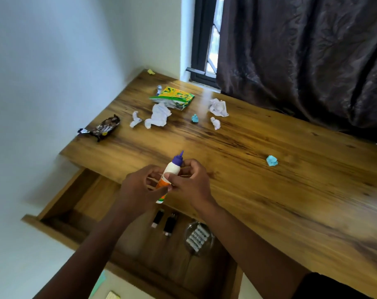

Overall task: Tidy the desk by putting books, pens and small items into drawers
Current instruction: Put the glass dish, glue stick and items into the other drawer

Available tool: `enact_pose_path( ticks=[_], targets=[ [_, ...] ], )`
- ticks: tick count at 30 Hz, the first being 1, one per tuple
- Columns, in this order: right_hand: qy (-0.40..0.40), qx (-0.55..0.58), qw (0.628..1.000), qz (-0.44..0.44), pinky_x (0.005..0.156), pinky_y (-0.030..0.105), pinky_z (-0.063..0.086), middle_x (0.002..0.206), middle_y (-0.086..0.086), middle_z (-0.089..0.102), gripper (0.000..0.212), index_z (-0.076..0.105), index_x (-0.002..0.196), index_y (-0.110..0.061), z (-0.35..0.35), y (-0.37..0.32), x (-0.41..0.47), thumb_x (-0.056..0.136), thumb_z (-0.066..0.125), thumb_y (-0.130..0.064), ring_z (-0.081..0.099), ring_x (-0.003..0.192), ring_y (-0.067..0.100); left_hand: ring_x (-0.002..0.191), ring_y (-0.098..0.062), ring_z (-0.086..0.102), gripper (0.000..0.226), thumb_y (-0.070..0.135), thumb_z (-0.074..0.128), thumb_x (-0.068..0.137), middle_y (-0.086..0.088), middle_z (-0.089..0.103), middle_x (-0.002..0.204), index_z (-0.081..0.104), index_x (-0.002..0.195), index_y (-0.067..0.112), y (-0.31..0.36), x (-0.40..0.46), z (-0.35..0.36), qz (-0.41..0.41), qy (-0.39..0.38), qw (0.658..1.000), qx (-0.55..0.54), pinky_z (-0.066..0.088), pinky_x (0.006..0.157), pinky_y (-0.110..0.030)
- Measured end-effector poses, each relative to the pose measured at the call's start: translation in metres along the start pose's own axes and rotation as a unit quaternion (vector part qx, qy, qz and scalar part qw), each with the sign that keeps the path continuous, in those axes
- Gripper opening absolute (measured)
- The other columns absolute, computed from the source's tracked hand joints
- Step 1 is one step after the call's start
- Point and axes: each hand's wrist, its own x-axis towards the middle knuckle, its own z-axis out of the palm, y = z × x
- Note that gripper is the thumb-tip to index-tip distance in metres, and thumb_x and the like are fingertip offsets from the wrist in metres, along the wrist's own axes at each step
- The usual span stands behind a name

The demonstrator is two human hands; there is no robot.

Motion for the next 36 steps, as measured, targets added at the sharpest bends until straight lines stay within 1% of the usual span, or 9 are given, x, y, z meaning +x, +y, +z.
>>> enact_pose_path(
  ticks=[2, 8, 10, 12, 16, 22, 25, 28, 36],
  targets=[
    [-0.026, -0.005, 1.0, -0.014, 0.073, 0.05, 0.064, 0.09, -0.003, 0.073, 0.034, 0.067, 0.1, -0.027, 0.018, 0.003, -0.003, 0.074, 0.089, -0.023, 0.076, 0.084, 0.019, 0.083, 0.0, 0.071, 0.04, 0.029, 0.09, 0.074, 0.022, 0.072, 0.093, 0.07, 0.108, 0.035, -0.016, -0.009, -0.013, -0.008, 0.014, 1.0, 0.003, 0.061, 0.067, -0.029],
    [-0.082, -0.163, 0.977, -0.106, 0.076, 0.023, 0.053, 0.095, -0.012, 0.071, 0.027, 0.071, 0.115, -0.024, 0.045, 0.011, -0.005, 0.092, 0.071, -0.038, 0.065, 0.085, -0.003, 0.089, -0.003, 0.067, 0.048, 0.033, 0.09, 0.074, 0.015, 0.07, 0.102, 0.067, 0.116, 0.027, -0.067, -0.037, -0.061, -0.049, 0.015, 0.994, 0.095, 0.058, 0.075, -0.028],
    [-0.101, -0.298, 0.935, -0.165, 0.094, 0.031, 0.053, 0.118, -0.003, 0.068, 0.038, 0.066, 0.126, -0.022, 0.046, 0.017, -0.001, 0.09, 0.071, -0.033, 0.063, 0.109, 0.007, 0.089, -0.004, 0.067, 0.05, 0.038, 0.089, 0.074, 0.013, 0.071, 0.103, 0.066, 0.118, 0.029, -0.082, -0.043, -0.074, -0.069, -0.004, 0.988, 0.137, 0.06, 0.077, -0.034],
    [-0.128, -0.446, 0.86, -0.21, 0.108, 0.04, 0.045, 0.139, 0.005, 0.057, 0.052, 0.057, 0.138, -0.022, 0.045, 0.019, 0.002, 0.089, 0.07, -0.033, 0.05, 0.13, 0.022, 0.09, -0.004, 0.068, 0.051, 0.043, 0.087, 0.075, 0.012, 0.072, 0.106, 0.064, 0.119, 0.032, -0.094, -0.047, -0.081, -0.085, -0.043, 0.98, 0.174, 0.06, 0.079, -0.035],
    [-0.125, -0.596, 0.757, -0.238, 0.114, 0.05, 0.035, 0.158, 0.011, 0.035, 0.06, 0.045, 0.142, -0.029, 0.044, 0.016, 0.01, 0.09, 0.067, -0.048, 0.032, 0.146, 0.033, 0.092, -0.008, 0.066, 0.046, 0.044, 0.085, 0.076, 0.008, 0.071, 0.108, 0.063, 0.114, 0.031, -0.106, -0.049, -0.076, -0.123, -0.102, 0.956, 0.245, 0.055, 0.081, -0.03],
    [-0.153, -0.643, 0.726, -0.188, 0.107, 0.051, 0.045, 0.164, 0.011, 0.028, 0.068, 0.038, 0.149, -0.033, 0.038, 0.004, 0.024, 0.091, 0.059, -0.063, 0.031, 0.148, 0.034, 0.092, -0.009, 0.059, 0.046, 0.054, 0.078, 0.079, 0.006, 0.066, 0.109, 0.063, 0.114, 0.029, -0.124, -0.04, -0.043, -0.158, -0.109, 0.929, 0.316, 0.051, 0.076, -0.029],
    [-0.164, -0.648, 0.723, -0.177, 0.107, 0.052, 0.046, 0.164, 0.011, 0.027, 0.069, 0.039, 0.149, -0.033, 0.04, 0.001, 0.028, 0.09, 0.063, -0.061, 0.032, 0.148, 0.034, 0.086, -0.01, 0.058, 0.037, 0.056, 0.071, 0.086, 0.005, 0.065, 0.099, 0.065, 0.106, 0.024, -0.129, -0.034, -0.028, -0.143, -0.09, 0.938, 0.303, 0.049, 0.071, -0.029],
    [-0.177, -0.655, 0.715, -0.171, 0.108, 0.053, 0.046, 0.163, 0.012, 0.029, 0.071, 0.041, 0.147, -0.034, 0.043, 0.0, 0.033, 0.087, 0.067, -0.062, 0.035, 0.147, 0.035, 0.073, -0.008, 0.054, 0.033, 0.055, 0.067, 0.09, 0.006, 0.063, 0.086, 0.067, 0.095, 0.022, -0.127, -0.028, -0.014, -0.114, -0.072, 0.944, 0.301, 0.034, 0.057, -0.023],
    [-0.185, -0.669, 0.695, -0.187, 0.106, 0.045, 0.045, 0.157, 0.014, 0.04, 0.071, 0.048, 0.146, -0.029, 0.042, -0.005, 0.036, 0.087, 0.068, -0.063, 0.044, 0.14, 0.033, 0.077, -0.011, 0.056, 0.027, 0.049, 0.074, 0.082, 0.008, 0.059, 0.086, 0.061, 0.091, 0.027, -0.134, -0.019, 0.01, -0.101, -0.069, 0.951, 0.283, 0.036, 0.061, -0.029]
  ],
)
